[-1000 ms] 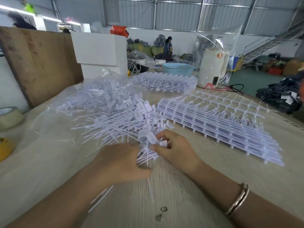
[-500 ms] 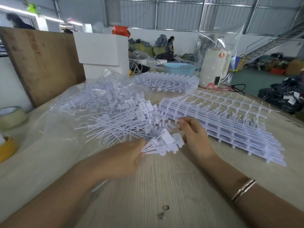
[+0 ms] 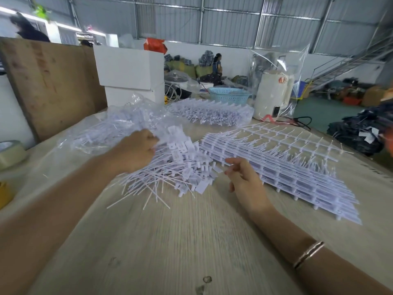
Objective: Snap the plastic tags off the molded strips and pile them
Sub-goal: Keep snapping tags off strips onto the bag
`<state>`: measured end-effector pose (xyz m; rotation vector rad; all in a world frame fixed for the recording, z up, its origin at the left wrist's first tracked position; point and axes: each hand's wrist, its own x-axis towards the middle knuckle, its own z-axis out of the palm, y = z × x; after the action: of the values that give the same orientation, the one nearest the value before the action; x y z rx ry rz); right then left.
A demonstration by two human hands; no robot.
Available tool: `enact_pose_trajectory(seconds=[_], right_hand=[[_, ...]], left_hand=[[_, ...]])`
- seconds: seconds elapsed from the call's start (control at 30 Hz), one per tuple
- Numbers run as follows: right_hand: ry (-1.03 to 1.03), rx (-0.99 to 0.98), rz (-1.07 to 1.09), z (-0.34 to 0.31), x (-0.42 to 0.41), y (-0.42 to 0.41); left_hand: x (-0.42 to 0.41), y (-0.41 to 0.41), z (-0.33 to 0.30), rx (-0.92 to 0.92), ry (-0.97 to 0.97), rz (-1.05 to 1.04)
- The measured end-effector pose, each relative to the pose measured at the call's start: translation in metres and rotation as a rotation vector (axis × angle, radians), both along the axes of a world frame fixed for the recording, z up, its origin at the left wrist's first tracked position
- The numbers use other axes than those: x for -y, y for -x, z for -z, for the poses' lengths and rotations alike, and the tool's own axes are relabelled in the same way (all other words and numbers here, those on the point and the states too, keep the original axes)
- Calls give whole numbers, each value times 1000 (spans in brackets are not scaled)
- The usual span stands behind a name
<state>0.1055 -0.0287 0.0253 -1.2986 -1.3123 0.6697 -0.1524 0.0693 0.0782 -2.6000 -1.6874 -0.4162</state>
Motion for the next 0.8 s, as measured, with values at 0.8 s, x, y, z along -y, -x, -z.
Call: enact_pose_trajectory(seconds=[0.8], right_hand=[[-54,307,-75,7,-3,4]], left_hand=[[131,-121,47,-35,-221,226]])
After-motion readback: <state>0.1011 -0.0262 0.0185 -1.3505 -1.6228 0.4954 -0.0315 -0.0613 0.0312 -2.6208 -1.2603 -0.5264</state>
